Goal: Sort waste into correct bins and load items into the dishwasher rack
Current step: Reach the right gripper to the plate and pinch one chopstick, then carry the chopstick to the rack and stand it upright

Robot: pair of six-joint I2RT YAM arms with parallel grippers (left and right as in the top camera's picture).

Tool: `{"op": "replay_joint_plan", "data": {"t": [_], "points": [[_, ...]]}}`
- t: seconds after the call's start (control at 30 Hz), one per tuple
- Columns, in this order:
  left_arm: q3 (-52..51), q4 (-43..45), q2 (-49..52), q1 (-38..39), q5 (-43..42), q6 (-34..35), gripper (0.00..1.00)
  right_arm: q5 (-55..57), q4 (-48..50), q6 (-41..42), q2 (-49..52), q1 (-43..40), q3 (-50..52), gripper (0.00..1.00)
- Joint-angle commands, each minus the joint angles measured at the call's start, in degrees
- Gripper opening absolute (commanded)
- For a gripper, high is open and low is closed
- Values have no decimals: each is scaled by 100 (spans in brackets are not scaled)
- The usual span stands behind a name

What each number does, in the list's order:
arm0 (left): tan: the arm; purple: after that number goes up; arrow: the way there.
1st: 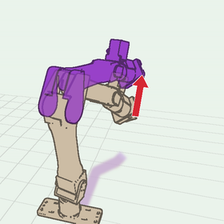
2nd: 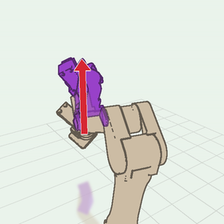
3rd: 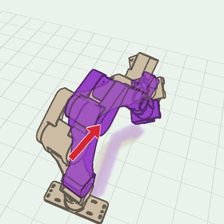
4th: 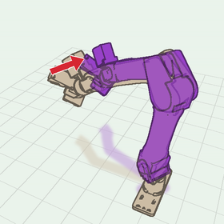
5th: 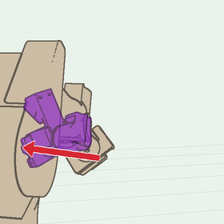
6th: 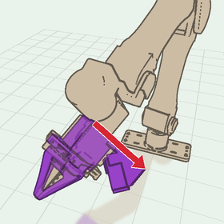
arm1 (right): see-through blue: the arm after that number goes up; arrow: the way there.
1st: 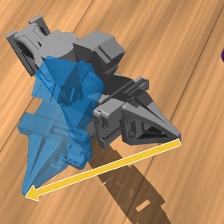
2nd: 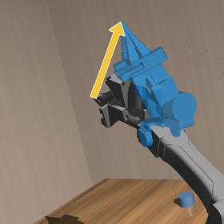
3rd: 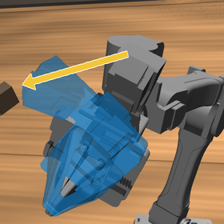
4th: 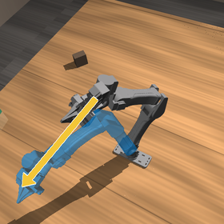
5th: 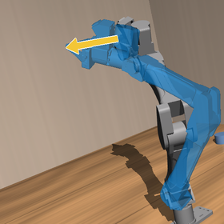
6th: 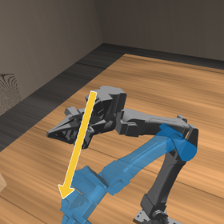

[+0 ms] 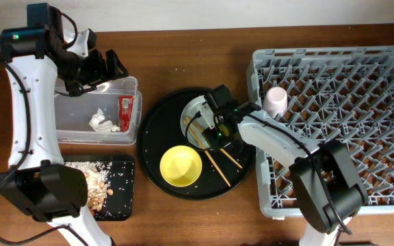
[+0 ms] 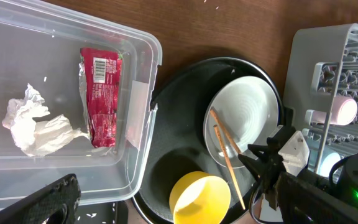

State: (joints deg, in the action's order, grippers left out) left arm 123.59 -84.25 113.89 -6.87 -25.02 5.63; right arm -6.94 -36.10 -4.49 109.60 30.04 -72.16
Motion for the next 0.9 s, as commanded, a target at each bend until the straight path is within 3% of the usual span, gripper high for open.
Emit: {"op": "replay_joint_plan", "data": {"t": [0.0, 0.3, 0.43, 0.57, 0.73, 0.87], "points": [[15, -2, -39, -15, 2, -4, 100, -13, 13, 24, 50, 37, 39, 28], [15, -2, -39, -15, 2, -4, 100, -13, 55, 24, 319, 37, 92, 28], [15, -2, -39, -15, 2, -4, 100, -13, 57, 26, 317, 37, 85, 10], [15, -2, -39, -15, 2, -4, 100, -13, -55, 26, 315, 37, -50, 4], [15, -2, -39, -15, 2, -4, 100, -4, -940, 24, 81, 20, -1161, 4], [15, -2, -39, -15, 2, -4, 100, 96, -2367, 24, 2, -411, -2566, 4]]}}
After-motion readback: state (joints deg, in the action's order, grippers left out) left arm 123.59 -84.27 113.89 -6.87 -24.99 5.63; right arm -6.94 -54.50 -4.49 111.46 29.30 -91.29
